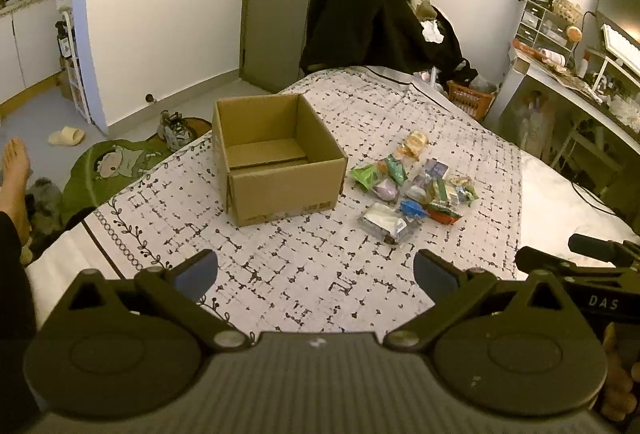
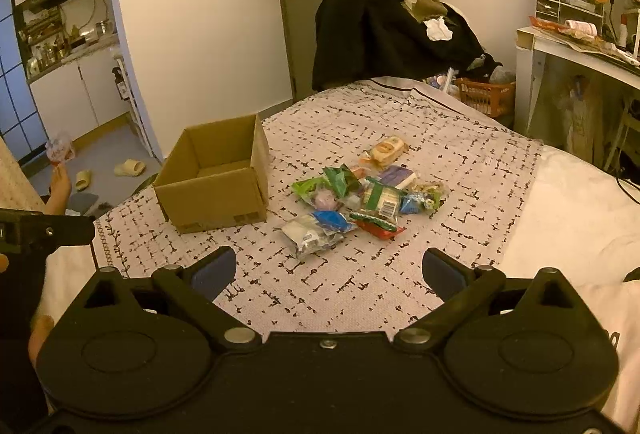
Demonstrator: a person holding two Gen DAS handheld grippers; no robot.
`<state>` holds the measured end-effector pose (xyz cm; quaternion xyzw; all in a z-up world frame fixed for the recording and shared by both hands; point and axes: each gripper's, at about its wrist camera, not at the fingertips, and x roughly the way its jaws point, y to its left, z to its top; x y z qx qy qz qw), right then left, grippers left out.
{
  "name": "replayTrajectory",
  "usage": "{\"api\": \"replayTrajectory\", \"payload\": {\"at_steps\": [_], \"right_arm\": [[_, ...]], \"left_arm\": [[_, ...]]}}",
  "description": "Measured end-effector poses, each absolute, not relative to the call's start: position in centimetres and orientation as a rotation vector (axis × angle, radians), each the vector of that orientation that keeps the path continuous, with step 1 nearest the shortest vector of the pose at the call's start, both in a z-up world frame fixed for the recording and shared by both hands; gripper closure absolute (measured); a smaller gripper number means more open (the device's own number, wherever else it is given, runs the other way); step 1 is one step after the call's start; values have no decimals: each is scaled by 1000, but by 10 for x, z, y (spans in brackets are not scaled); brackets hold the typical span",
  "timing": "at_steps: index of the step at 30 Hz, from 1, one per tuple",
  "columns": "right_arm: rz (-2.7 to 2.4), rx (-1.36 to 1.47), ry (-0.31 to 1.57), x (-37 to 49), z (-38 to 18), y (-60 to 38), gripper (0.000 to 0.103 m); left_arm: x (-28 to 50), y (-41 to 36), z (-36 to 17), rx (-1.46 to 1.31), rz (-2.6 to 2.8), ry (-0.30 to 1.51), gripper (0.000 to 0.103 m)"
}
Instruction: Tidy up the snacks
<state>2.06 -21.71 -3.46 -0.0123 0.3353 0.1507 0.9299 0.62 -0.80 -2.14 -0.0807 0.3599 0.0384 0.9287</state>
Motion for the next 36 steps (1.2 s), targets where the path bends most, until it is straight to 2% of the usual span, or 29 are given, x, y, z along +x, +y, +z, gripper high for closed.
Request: {"api": "replayTrajectory", "payload": {"at_steps": [25,36], "right_arm": [[301,15,718,28,-32,-224,3],[314,137,781,61,-36,-244,3]], "left_arm": [[32,-23,-30,-129,34,748,0],[55,-28,-41,-134,41,769,0]]}}
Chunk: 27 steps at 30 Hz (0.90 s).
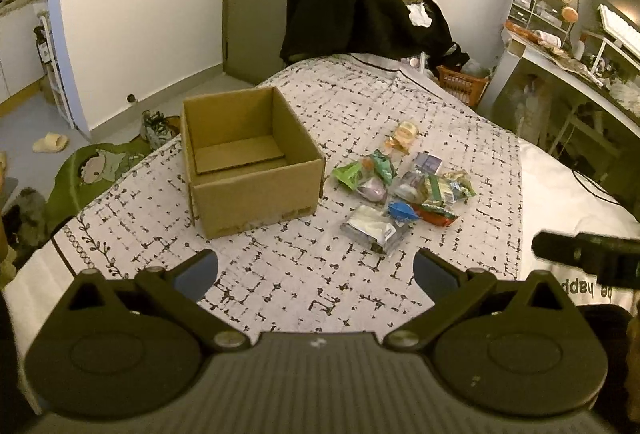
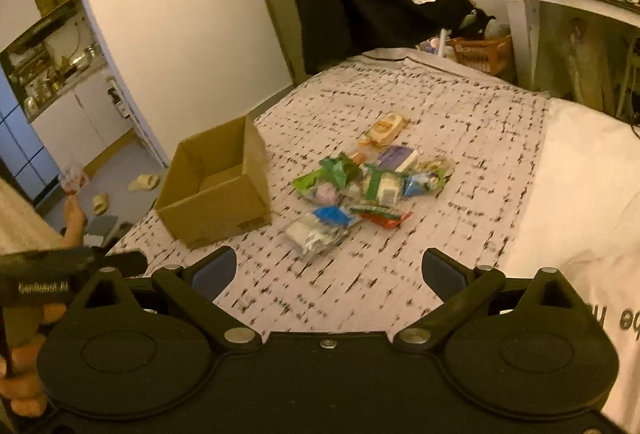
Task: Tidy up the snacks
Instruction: 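Grasp the white packet with left gripper while right grasps green-wrapped biscuit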
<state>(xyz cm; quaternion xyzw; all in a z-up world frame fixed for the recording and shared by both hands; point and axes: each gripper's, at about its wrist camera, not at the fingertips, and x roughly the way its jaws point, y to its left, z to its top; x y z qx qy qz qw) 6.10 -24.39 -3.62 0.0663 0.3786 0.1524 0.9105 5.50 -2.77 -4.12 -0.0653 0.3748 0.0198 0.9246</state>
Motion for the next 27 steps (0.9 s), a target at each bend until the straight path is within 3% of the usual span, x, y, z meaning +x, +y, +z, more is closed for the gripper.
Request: {"api": "replayTrajectory", "payload": {"at_steps": [16,27], "right_arm": [[212,244,883,127,-64,-254,4],[154,307,972,161,-89,-258,22]], "left_arm": [[98,-46,-60,-135,50,783,2],[131,-64,-93,-252,-1,792,13]]}}
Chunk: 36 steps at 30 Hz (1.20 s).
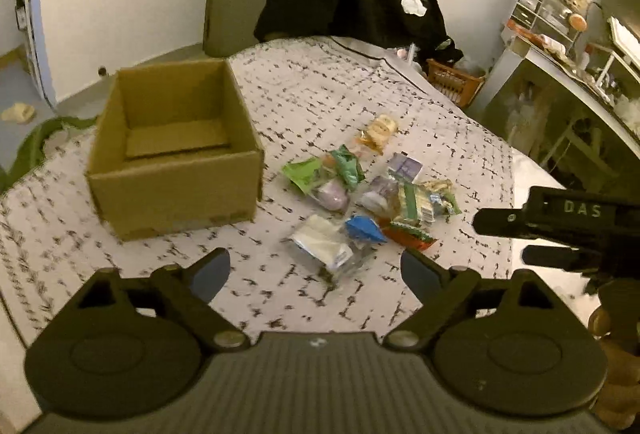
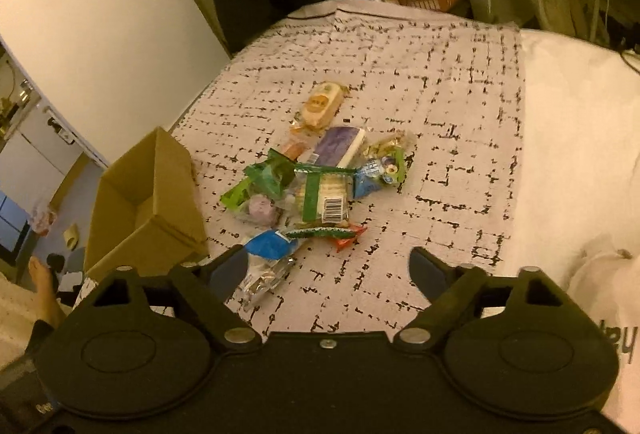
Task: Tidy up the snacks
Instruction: 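Grasp the white packet with left gripper while right grasps green-wrapped biscuit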
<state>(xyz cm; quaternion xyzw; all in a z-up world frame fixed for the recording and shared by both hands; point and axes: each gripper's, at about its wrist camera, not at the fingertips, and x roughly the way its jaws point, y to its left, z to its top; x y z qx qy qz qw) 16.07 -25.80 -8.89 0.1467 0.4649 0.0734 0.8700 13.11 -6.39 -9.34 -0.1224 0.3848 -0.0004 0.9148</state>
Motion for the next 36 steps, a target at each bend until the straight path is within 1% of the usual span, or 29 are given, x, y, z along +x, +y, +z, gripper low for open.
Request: {"api": "replayTrajectory", "payload": {"at_steps": [6,10,15,20,23,32,36], "right_arm": [[148,344,992,182,-102,-250,23],[143,369,996,196,-109,-246,23],[107,372,1020,215,-117,-239,23],[70,378,1027,228,-131,-232,23],[68,382,1009,231,-140,-231,23],[73,318,1000,234,-156,-223,23],[64,329,985,235,-158,-227,23]], "left_arm": [[151,-64,-112,-330,13,799,17],[164,-61,-121,-373,38,812,26],[180,-59,-139,-396,61,839,30],[196,-59,-160,-431,69,896,30],[202,-58,-170,-449,88,899,30],[219,-62,-184,-484,140,927,29],[226,-63,-190,-537,158,922,26]]}}
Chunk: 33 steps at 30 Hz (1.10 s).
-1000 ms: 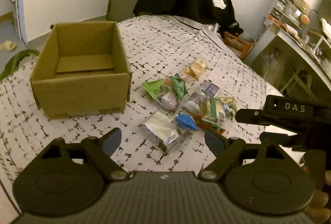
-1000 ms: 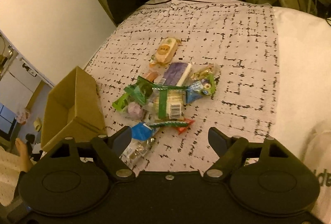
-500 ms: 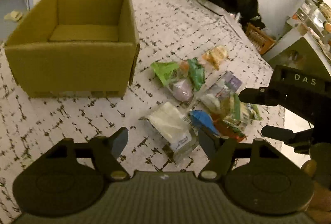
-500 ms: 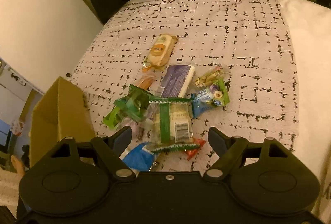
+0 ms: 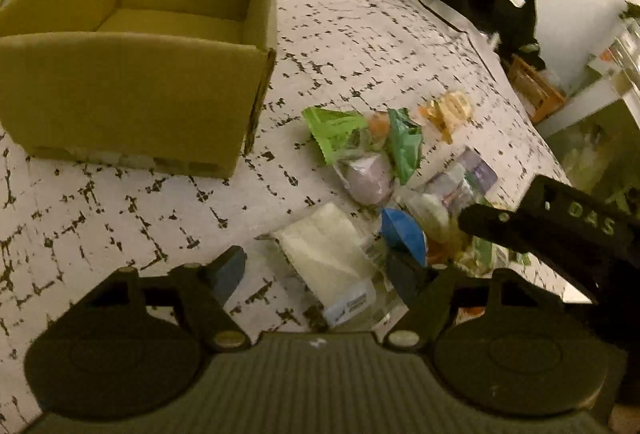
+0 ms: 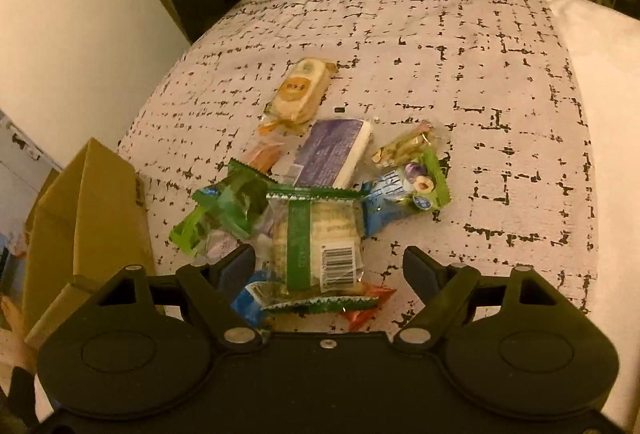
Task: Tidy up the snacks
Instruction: 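Grasp the white packet with left gripper while right grasps green-wrapped biscuit, then release white packet into box with left gripper while right carries green biscuit there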
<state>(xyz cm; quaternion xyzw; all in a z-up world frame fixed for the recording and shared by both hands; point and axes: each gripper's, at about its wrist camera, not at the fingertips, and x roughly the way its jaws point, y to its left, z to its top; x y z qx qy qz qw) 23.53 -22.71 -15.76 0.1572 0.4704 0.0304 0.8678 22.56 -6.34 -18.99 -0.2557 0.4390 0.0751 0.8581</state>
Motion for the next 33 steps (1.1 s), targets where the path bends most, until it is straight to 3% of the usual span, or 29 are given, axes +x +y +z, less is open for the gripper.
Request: {"api": "replayTrajectory", "payload": {"at_steps": [6,9,12,16,19,22,33], "right_arm": [[56,316,1000,240,-162,-224,24],[43,298,983,239,-162,-223,33],[60,317,987,239,-164,-223,49],[66,298,982,237,-162,-220,55],[66,304,980,236,-161,-220,55],[57,293,963,233,-159,-221,56],[109,301,904,217,-139,-205,56]], "left_arm": [[236,-70,-191,-552,196,913,22],[237,-71,-192,-583,233,910,21],[238,-77,-193,-563,255,914,22],[236,-78,-194,-546,276,912,31],[232,-77,-193,-515,277,911,46],[228,-71,-192,-510,256,909,50],[193,-38,-173,-495,291,854,54]]}}
